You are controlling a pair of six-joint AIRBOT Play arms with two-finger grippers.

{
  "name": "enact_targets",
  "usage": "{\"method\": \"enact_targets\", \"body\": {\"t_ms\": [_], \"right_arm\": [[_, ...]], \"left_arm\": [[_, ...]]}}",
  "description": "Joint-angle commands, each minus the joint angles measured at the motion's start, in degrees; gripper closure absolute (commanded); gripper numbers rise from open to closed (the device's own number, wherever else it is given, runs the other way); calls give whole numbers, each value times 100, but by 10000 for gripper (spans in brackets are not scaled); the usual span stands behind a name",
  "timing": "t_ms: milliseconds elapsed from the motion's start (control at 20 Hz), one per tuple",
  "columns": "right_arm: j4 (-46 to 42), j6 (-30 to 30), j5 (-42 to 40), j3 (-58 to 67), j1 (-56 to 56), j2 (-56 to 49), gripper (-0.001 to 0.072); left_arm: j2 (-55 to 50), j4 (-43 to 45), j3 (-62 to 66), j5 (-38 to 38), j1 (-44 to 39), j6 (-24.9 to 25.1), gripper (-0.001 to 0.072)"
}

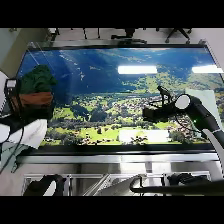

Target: Fold the shirts.

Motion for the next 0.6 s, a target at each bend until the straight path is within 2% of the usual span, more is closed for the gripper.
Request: {"method": "enact_targets", "body": {"t_ms": [0, 150, 300, 400, 550], "right_arm": [[83, 0, -146, 0, -2, -184, 691], [85, 2, -160, 0, -2, -234, 691], [85, 2, -160, 0, -2, -238, 691], [85, 2, -160, 0, -2, -238, 691], [85, 2, -160, 0, -2, -273, 691]], "left_arm": [[-1867, 1447, 1462, 1147, 260, 254, 32], [-4207, 1532, 3580, 942, 782, 271, 32], [-6196, 1484, 5445, 372, 1143, 262, 32], [-7053, 1475, 6122, 282, 1222, 245, 32], [-7783, 1482, 6435, 490, 1237, 249, 32]]}}
